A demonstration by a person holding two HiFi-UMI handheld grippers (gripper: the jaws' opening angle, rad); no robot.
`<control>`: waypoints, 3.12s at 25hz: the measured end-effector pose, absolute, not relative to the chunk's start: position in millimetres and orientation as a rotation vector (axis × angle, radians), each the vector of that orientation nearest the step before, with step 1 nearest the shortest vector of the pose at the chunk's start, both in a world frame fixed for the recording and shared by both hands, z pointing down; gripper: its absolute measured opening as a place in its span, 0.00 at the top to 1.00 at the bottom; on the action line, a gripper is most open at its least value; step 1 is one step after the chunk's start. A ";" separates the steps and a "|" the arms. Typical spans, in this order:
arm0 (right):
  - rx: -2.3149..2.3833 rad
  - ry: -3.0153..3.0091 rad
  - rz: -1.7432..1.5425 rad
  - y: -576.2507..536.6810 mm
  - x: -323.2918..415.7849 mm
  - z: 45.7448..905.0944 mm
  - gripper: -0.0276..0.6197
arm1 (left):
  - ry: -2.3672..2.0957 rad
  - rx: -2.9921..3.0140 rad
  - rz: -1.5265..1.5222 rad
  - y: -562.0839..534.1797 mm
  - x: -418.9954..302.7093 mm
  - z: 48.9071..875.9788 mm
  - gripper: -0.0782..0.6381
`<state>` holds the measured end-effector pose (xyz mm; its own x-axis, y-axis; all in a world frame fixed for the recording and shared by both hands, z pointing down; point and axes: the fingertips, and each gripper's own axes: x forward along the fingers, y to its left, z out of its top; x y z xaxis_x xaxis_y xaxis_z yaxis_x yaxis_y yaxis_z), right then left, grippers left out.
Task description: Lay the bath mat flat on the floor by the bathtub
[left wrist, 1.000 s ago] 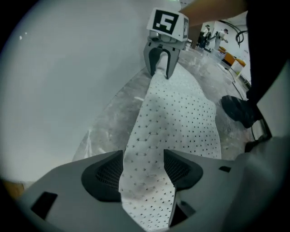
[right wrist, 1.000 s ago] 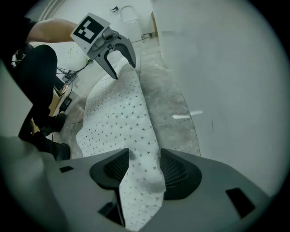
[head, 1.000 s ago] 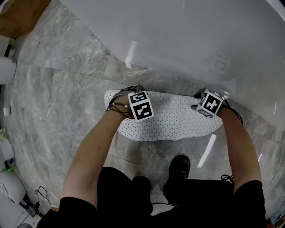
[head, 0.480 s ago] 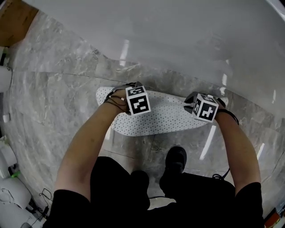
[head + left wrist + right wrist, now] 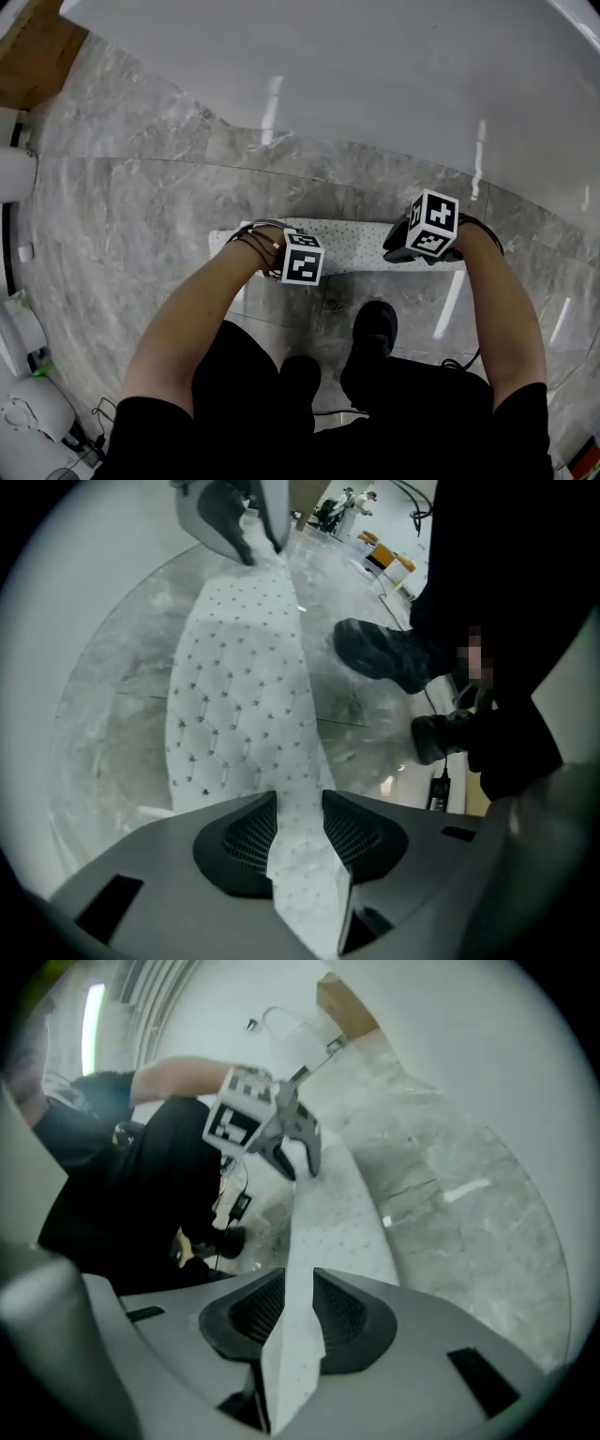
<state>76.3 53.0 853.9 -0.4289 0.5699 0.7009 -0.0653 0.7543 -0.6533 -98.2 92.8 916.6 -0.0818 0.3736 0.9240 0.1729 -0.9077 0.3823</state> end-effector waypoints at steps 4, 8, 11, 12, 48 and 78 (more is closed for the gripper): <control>-0.104 -2.025 0.864 -2.0 63.7 856.3 0.64 | 0.658 2.064 2.069 124.3 -95.8 923.2 0.88; -0.227 -1.813 0.719 37.6 65.0 893.7 0.50 | 0.599 2.059 1.968 126.4 -95.6 922.1 0.88; -0.297 -1.735 0.416 61.3 64.0 918.1 0.49 | 0.609 2.072 1.968 121.5 -96.4 917.1 0.88; -0.295 -1.744 0.357 60.9 61.7 919.7 0.49 | 0.614 2.078 1.964 120.8 -96.3 915.9 0.88; -0.237 -1.862 0.300 44.3 79.2 895.2 0.82 | 0.093 2.002 1.954 37.6 -123.6 907.3 0.73; 0.582 -1.566 0.172 -99.8 174.5 909.3 0.86 | -0.962 1.948 1.571 -116.7 -230.4 903.2 0.47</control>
